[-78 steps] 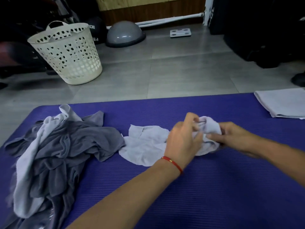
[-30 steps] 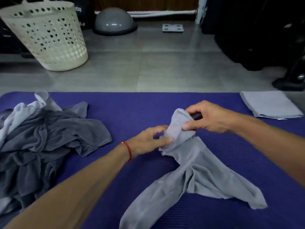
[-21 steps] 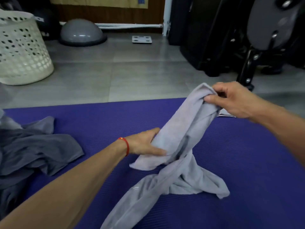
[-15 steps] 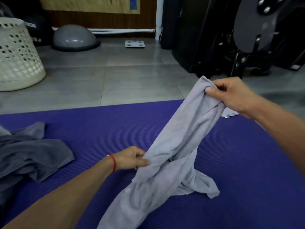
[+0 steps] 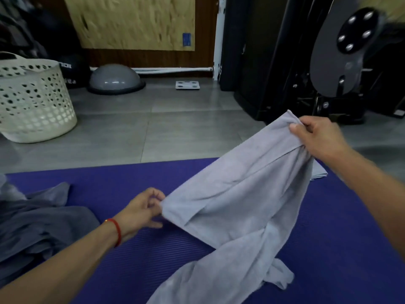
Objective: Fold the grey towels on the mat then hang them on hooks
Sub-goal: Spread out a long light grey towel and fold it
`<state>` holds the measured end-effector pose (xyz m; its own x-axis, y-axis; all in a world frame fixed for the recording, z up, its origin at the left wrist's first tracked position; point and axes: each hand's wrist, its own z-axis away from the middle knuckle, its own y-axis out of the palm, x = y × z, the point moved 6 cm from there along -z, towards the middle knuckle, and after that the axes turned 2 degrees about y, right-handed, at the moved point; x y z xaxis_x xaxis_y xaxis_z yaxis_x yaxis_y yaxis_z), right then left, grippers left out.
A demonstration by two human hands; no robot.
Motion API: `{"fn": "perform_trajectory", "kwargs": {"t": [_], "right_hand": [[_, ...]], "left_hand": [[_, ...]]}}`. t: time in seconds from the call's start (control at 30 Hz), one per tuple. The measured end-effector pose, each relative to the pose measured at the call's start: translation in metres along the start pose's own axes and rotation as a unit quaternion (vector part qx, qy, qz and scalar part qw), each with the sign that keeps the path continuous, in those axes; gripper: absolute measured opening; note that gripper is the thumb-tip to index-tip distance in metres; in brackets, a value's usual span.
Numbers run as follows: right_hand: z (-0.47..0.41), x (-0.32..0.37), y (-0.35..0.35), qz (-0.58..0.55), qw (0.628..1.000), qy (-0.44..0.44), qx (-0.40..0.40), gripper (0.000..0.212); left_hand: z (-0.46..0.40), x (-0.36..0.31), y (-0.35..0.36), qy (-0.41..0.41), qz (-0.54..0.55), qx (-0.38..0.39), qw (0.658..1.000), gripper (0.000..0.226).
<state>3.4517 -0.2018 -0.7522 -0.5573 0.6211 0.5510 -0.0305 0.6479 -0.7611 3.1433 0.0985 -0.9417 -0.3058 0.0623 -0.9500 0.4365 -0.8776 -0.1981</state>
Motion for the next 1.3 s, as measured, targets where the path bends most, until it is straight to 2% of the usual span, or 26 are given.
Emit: {"fn": "perform_trajectory", "kwargs": {"t": [0.03, 0.1, 0.17, 0.23, 0.3, 0.33, 0.4, 0.5, 0.63, 0.73, 0.83, 0.93, 1.0, 1.13, 1.2, 1.3], "right_hand": [[0.0, -0.004, -0.008, 0.027, 1.0, 0.002, -0.007, 0.031], [0.004, -0.014, -0.022, 0.05, 0.998, 0.013, -0.017, 0.035], [0.018, -0.029, -0.028, 0.01, 0.999, 0.043, -0.001, 0.029], [0.042, -0.061, -0.024, -0.088, 0.989, 0.117, 0.036, 0.03], [0.071, -0.101, -0.011, -0.184, 0.955, 0.22, 0.083, 0.041], [0.085, -0.114, -0.008, -0.216, 0.935, 0.26, 0.108, 0.038], [0.104, -0.131, -0.01, -0.251, 0.907, 0.307, 0.142, 0.029], [0.121, -0.154, -0.031, -0.278, 0.89, 0.333, 0.138, 0.025], [0.159, -0.196, -0.049, -0.204, 0.915, 0.339, 0.081, 0.024], [0.209, -0.235, -0.034, -0.224, 0.896, 0.383, 0.032, 0.023], [0.252, -0.275, -0.01, -0.234, 0.873, 0.427, -0.014, 0.025], [0.28, -0.296, 0.007, -0.258, 0.845, 0.467, -0.036, 0.034], [0.292, -0.305, 0.018, -0.325, 0.805, 0.495, -0.029, 0.034], [0.314, -0.326, 0.027, -0.447, 0.721, 0.522, -0.089, 0.031], [0.32, -0.338, 0.016, -0.455, 0.714, 0.51, -0.152, 0.028], [0.329, -0.362, -0.021, -0.388, 0.728, 0.497, -0.269, 0.021]], "left_hand": [[-0.004, -0.015, -0.009, 0.015, 0.028, -0.028, 0.999, 0.013], [-0.011, -0.05, -0.022, 0.068, 0.044, -0.037, 0.996, 0.01], [-0.017, -0.085, -0.024, 0.124, 0.026, -0.013, 0.992, 0.013], [-0.024, -0.109, -0.015, 0.146, -0.014, 0.014, 0.989, 0.019], [-0.034, -0.121, 0.006, 0.152, -0.054, 0.035, 0.986, 0.028], [-0.041, -0.125, 0.017, 0.149, -0.058, 0.04, 0.986, 0.031], [-0.053, -0.129, 0.037, 0.123, -0.036, 0.033, 0.991, 0.031], [-0.065, -0.13, 0.068, 0.094, -0.047, 0.073, 0.992, 0.018], [-0.078, -0.132, 0.107, 0.142, -0.114, 0.11, 0.977, 0.032], [-0.096, -0.127, 0.144, 0.173, -0.143, 0.126, 0.966, 0.046], [-0.127, -0.112, 0.188, 0.184, -0.24, 0.104, 0.947, 0.058], [-0.159, -0.102, 0.225, 0.189, -0.346, 0.034, 0.919, 0.037], [-0.178, -0.103, 0.258, 0.227, -0.4, 0.013, 0.888, 0.019], [-0.216, -0.132, 0.337, 0.288, -0.448, -0.027, 0.846, 0.017], [-0.23, -0.151, 0.388, 0.316, -0.46, -0.021, 0.829, 0.019], [-0.237, -0.176, 0.466, 0.327, -0.496, -0.012, 0.804, 0.022]]}}
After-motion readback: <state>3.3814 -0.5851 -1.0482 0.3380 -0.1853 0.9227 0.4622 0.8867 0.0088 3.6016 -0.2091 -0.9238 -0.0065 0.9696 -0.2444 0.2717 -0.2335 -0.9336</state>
